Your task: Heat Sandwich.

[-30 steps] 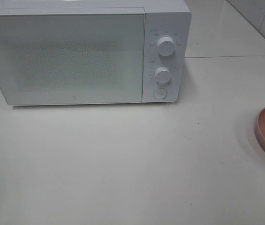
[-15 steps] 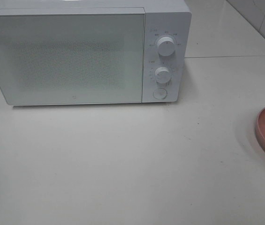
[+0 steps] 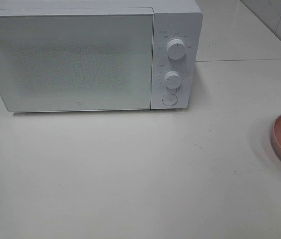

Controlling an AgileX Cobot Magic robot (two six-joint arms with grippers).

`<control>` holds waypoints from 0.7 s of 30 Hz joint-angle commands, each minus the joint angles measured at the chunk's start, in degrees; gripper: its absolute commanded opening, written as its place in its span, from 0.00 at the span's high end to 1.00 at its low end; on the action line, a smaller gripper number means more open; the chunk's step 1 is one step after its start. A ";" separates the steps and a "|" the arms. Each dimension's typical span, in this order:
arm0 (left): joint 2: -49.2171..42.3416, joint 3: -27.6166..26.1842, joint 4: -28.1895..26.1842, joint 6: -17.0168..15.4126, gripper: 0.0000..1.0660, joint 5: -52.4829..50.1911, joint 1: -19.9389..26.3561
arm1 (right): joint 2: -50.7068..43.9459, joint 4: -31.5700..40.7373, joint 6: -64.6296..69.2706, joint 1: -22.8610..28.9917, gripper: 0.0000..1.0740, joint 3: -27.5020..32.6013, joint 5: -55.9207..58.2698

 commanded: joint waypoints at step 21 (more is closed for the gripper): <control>-1.20 0.17 0.40 -0.52 0.31 -1.03 0.06 | -1.26 0.00 0.17 0.06 0.34 0.17 -0.63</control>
